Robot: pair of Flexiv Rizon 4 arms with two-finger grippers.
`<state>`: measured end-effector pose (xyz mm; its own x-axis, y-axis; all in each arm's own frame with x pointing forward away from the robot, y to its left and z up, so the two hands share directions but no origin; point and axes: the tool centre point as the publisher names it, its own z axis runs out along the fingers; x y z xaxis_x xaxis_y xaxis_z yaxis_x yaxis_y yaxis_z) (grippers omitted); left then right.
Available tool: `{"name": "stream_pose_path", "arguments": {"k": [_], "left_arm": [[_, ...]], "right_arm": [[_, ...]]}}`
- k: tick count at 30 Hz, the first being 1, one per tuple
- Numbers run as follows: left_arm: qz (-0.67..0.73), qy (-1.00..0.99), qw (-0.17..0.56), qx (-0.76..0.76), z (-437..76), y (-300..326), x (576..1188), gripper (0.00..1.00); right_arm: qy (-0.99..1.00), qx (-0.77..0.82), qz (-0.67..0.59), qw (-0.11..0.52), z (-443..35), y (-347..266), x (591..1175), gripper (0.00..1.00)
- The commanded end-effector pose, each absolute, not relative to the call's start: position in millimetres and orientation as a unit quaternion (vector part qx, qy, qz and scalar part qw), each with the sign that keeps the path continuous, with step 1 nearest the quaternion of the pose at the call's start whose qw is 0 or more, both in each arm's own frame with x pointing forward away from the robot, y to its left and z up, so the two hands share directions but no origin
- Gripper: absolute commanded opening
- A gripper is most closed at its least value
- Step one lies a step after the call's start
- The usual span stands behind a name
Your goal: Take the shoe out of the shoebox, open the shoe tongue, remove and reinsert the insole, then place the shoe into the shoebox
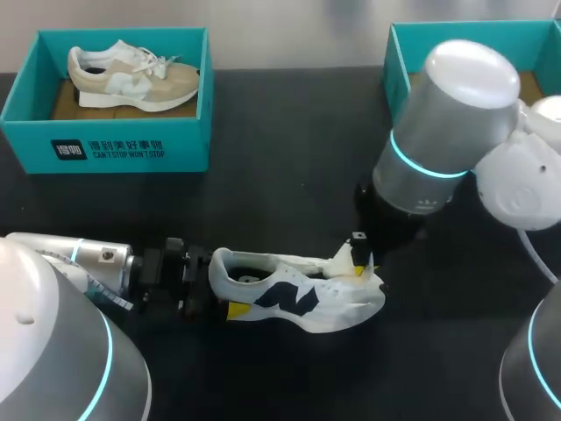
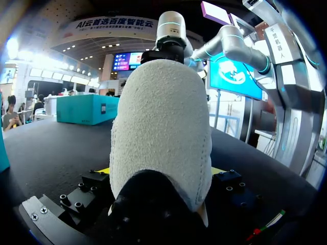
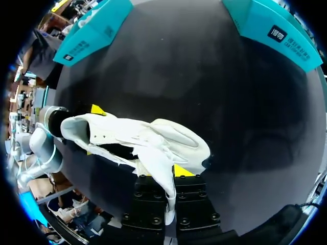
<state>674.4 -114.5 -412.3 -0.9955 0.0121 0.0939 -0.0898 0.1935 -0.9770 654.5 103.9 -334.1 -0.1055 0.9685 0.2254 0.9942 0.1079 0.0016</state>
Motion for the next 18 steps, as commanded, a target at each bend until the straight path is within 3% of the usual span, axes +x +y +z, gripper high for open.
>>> {"name": "stream_pose_path", "arguments": {"k": [1, 11, 18], "left_arm": [[0.634, -0.772, 0.040, 0.026, -414.9, -111.5, 675.4, 0.00], [0.634, -0.772, 0.040, 0.026, -414.9, -111.5, 675.4, 0.00], [0.634, -0.772, 0.040, 0.026, -414.9, -111.5, 675.4, 0.00]], "right_arm": [[-0.723, -0.650, -0.143, 0.188, -340.5, 81.1, 658.6, 0.00], [-0.686, -0.647, -0.191, 0.272, -361.2, 63.9, 659.9, 0.00], [-0.684, -0.642, -0.203, 0.282, -365.8, 67.3, 657.8, 0.00]]}}
